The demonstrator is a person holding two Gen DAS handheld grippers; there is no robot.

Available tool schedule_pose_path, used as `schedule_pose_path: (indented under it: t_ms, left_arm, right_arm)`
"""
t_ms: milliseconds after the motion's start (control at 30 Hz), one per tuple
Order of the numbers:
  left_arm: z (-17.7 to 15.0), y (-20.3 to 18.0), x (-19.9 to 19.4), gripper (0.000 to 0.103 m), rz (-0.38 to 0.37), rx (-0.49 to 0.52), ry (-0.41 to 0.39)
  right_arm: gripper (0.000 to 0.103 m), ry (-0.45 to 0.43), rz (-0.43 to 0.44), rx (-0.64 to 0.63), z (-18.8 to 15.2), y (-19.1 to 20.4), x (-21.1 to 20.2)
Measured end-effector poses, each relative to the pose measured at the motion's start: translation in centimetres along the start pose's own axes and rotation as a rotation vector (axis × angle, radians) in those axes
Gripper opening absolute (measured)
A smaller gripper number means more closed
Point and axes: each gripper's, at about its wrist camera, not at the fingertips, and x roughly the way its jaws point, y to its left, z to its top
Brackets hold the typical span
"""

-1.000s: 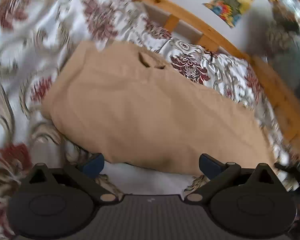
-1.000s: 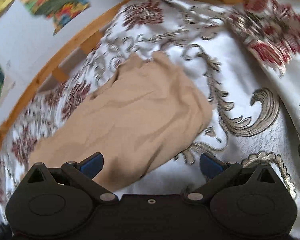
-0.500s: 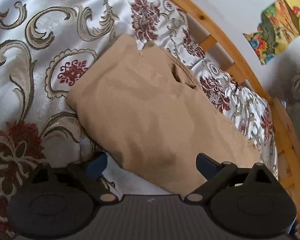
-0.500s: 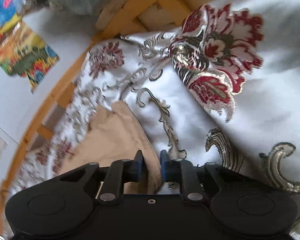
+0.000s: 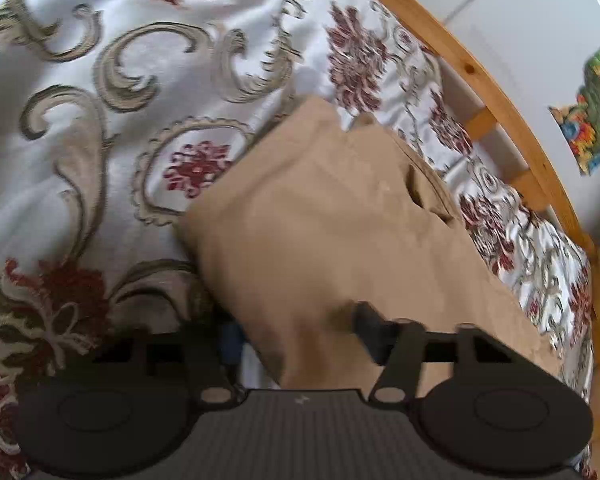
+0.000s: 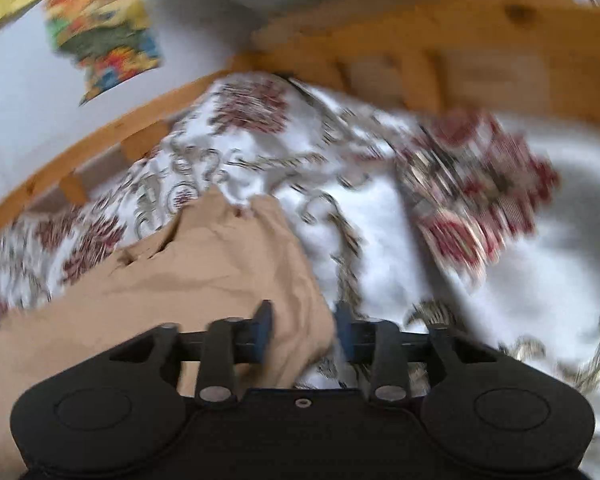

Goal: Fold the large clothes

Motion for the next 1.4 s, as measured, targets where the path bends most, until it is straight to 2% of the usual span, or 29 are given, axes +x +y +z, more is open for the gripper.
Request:
schedule_pose_path:
  t_ms: [33, 133, 267, 333, 467, 567, 667, 700, 800, 867, 967, 1000, 1033, 1067, 1133, 1233, 1267, 1300, 1333, 1400]
  left_arm:
    - [0.0, 0.3, -0.1, 0.049, -0.011, -0.013, -0.004]
    - [0.6, 0.9, -0.1, 0.049, -0.094, -0.031, 0.023]
    - [1.2, 0.9, 0.0, 0.054, -0.129, -0.013, 0.036]
    - [1.2, 0.9, 0.6, 0.06, -0.123, -0.009, 0.044]
    - [1.0, 0.5, 1.2, 0.072, -0.15, 0.037, 0.038]
    - [1.0, 0.2, 1.6, 0.077, -0.158, 0.056, 0.031]
    - [0.9, 0.0, 1.7, 0.077, -0.153, 0.08, 0.024]
    - [0.8, -0.1, 1.7, 0.078, -0.149, 0.093, 0.02]
    - [0.5, -0.2, 1.6, 0.078, -0.141, 0.116, 0.006]
    - [0.5, -0.2, 1.5, 0.073, -0.132, 0.113, -0.003]
    - [0.4, -0.1, 1.2, 0.054, -0.101, 0.102, -0.03]
    - [0.3, 0.0, 0.9, 0.038, -0.099, 0.097, -0.044]
    - [0.3, -0.1, 0.6, 0.017, -0.092, 0.099, -0.06]
    - [0.3, -0.5, 0.3, 0.014, -0.093, 0.116, -0.065]
    - [0.2, -2.4, -0.9, 0.005, -0.081, 0.2, -0.102]
    - [0.2, -6.3, -3.3, 0.001, -0.09, 0.364, -0.14]
    - [0.2, -7.6, -4.1, 0.001, -0.139, 0.418, -0.154]
    - [0.1, -9.2, -5.1, 0.001, -0.196, 0.503, -0.174]
    - [-0.3, -11.7, -6.0, 0.001, -0.214, 0.648, -0.183]
    - [-1.9, -15.8, -7.1, 0.001, -0.202, 0.861, -0.213]
  right_arm:
    - [0.056, -0.027, -0.005, -0.059, -0.1, 0.9, -0.4]
    - [0.064, -0.105, 0.005, -0.259, -0.8, 4.6, -0.9]
    - [0.066, -0.13, 0.166, -0.451, -1.4, 10.1, 0.4]
    - [0.066, -0.147, 0.223, -0.534, -1.5, 12.9, 1.9]
    - [0.067, -0.179, 0.27, -0.678, -1.0, 18.5, 5.9]
    - [0.072, -0.126, 0.29, -0.707, -0.4, 21.5, 8.9]
    - [0.072, 0.02, 0.332, -0.751, -0.9, 23.7, 12.1]
    - [0.072, 0.032, 0.325, -0.77, -1.5, 23.9, 12.5]
    - [0.072, -0.021, 0.318, -0.774, -3.0, 23.4, 11.6]
    - [0.072, -0.02, 0.341, -0.741, -3.3, 22.2, 10.3]
    - [0.074, -0.035, 0.361, -0.695, -4.3, 20.0, 8.2]
    - [0.076, -0.057, 0.365, -0.682, -4.9, 19.1, 7.6]
    - [0.076, -0.071, 0.366, -0.675, -5.4, 18.6, 7.3]
    - [0.076, -0.079, 0.365, -0.665, -5.8, 18.0, 7.0]
    - [0.076, -0.084, 0.364, -0.642, -6.2, 17.5, 6.9]
    - [0.076, -0.081, 0.364, -0.641, -6.5, 17.3, 7.1]
    - [0.077, -0.08, 0.368, -0.635, -6.6, 17.1, 7.1]
    - [0.077, -0.078, 0.371, -0.629, -6.6, 17.0, 7.2]
    - [0.077, -0.074, 0.373, -0.625, -6.6, 16.9, 7.2]
    - [0.077, -0.059, 0.376, -0.612, -6.4, 16.8, 7.5]
